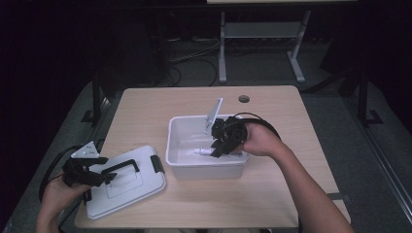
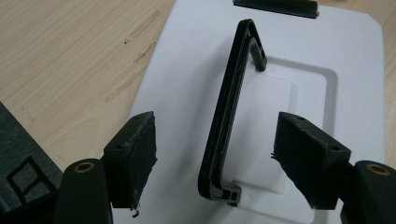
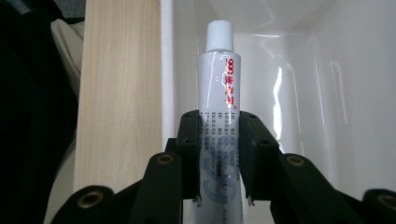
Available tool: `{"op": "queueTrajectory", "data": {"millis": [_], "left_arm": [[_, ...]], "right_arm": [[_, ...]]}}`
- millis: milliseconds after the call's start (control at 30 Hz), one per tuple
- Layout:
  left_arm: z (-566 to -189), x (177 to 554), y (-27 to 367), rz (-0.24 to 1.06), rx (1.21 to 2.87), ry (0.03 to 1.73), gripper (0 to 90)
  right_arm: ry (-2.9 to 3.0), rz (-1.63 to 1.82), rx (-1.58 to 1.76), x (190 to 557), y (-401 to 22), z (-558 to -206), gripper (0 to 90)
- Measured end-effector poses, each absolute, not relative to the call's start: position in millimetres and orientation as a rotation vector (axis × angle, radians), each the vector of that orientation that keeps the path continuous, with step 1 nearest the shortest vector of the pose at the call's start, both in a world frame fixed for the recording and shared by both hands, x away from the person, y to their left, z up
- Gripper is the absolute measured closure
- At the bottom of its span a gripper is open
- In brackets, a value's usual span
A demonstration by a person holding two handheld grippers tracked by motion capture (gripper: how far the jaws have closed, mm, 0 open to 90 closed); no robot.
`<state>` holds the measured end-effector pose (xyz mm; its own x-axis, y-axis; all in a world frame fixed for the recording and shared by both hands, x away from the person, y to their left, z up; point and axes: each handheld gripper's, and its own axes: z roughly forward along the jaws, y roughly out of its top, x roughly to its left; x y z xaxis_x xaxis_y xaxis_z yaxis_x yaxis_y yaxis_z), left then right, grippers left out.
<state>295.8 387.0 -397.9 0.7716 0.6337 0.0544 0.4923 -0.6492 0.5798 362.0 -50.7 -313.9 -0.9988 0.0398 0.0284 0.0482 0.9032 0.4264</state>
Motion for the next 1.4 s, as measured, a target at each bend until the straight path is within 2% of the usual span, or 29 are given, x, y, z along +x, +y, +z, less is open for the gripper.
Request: {"op": "queueTrajectory", "data": {"millis": [1400], "left_arm": [[-397,295,388,0.341,2.412,0.839,28.9]], "right_arm": [[-3.019,-0.609,-0.132,379,-42,-347,71.3]]}}
